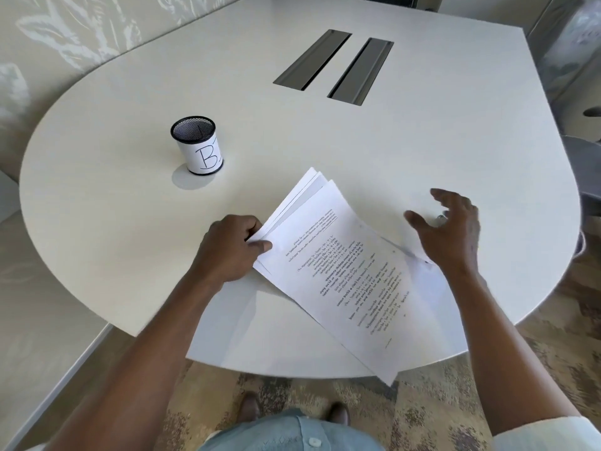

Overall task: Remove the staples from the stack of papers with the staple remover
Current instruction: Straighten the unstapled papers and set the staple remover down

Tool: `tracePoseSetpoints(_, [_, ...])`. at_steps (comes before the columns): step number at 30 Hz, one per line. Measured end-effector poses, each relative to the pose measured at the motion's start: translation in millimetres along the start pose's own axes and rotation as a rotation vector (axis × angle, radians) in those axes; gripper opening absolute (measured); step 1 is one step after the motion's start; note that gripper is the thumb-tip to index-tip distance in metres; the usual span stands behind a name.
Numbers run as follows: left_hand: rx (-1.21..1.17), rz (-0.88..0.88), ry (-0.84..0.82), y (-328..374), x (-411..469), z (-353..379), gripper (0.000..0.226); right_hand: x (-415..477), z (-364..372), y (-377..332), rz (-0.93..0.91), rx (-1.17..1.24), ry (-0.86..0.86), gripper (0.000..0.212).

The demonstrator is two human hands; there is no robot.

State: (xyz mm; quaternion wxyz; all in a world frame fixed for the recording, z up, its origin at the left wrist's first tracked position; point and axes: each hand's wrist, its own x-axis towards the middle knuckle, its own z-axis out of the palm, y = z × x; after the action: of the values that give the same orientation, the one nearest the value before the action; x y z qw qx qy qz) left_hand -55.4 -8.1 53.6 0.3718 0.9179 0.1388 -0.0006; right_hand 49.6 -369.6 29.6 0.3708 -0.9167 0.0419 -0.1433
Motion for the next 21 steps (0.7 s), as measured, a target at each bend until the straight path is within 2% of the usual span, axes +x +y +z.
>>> tracePoseSetpoints(5, [-0.067,0.162,-0.029,18,14,-35,0.032,3,4,-45,0.018,0.318,-0.386,0.081])
tracePoseSetpoints(6, [-0.097,0.192,-0.032,22,18,-42,0.034,6,6,-49,0.027,0.357,-0.444,0.078])
tracePoseSetpoints(9, [-0.167,0.28,0.024,41,27,-61,0.025,12,9,-57,0.022,0.486,-0.56,0.048])
tracePoseSetpoints(11, [-0.227,0.312,0.092,52,33,-67,0.021,12,10,-61,0.033,0.626,-0.612,0.038])
tracePoseSetpoints(14, [-0.346,0.32,0.198,62,40,-67,0.021,10,10,-64,0.039,0.792,-0.605,0.032])
tracePoseSetpoints(16, [-0.554,0.281,0.223,65,45,-61,0.02,9,10,-68,0.033,0.892,-0.558,0.029])
tracePoseSetpoints(20, [-0.86,0.166,0.069,57,51,-32,0.018,9,8,-82,-0.009,1.048,-0.429,0.032])
tracePoseSetpoints(21, [-0.896,0.155,0.022,53,50,-24,0.025,9,6,-87,-0.031,1.06,-0.404,0.032])
